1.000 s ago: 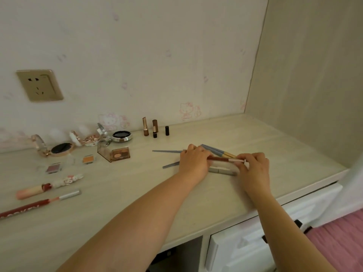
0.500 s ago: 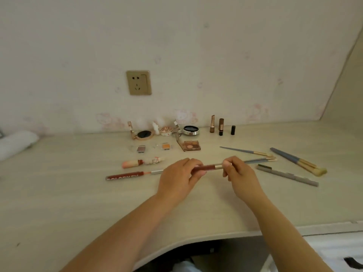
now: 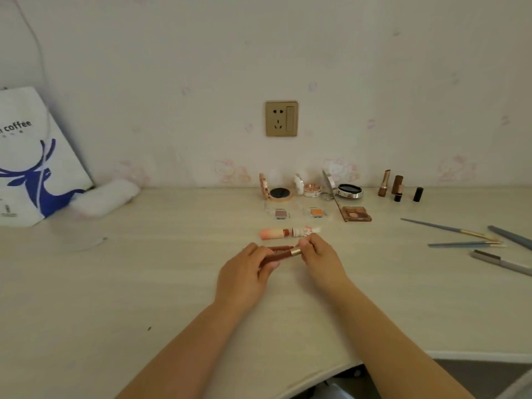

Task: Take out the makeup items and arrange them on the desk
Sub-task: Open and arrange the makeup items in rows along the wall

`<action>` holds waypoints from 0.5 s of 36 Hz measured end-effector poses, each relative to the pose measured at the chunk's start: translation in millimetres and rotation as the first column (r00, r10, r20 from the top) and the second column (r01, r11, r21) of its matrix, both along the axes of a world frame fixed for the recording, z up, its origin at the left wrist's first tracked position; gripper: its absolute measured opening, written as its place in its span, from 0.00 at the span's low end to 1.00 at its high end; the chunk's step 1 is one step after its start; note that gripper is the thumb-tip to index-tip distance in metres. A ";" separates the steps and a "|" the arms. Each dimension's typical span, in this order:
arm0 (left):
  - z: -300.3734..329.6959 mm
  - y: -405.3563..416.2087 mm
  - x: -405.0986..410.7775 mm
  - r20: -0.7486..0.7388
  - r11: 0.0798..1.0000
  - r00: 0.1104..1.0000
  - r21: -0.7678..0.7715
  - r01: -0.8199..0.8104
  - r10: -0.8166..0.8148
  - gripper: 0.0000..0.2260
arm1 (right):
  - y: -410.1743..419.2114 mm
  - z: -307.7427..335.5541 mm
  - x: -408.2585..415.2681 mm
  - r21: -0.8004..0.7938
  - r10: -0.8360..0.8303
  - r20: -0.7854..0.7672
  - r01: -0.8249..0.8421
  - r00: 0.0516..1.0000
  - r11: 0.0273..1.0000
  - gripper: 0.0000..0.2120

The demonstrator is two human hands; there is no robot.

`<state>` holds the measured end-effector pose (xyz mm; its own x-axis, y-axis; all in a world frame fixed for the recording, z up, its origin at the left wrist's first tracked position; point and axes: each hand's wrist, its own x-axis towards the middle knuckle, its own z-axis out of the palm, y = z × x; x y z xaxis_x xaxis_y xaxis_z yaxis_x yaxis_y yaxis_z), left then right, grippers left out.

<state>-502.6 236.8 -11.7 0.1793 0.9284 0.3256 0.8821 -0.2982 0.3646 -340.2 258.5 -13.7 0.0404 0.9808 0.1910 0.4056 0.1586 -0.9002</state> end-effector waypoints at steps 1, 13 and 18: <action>-0.3 -0.3 -0.3 0.002 1.000 1.000 -0.013 0.002 -0.002 0.12 | -0.1 -0.9 -1.6 0.017 -0.008 -0.006 0.008 1.000 1.000 0.14; -3.0 -0.8 5.4 -0.029 0.989 1.000 -0.150 -0.004 0.000 0.16 | -5.3 -6.6 5.6 0.097 0.001 -0.026 0.001 1.000 0.995 0.14; -2.0 -1.3 5.1 0.002 0.992 1.000 -0.128 -0.004 0.004 0.14 | -8.4 -4.6 4.3 0.073 0.029 -0.126 -0.020 0.992 0.997 0.09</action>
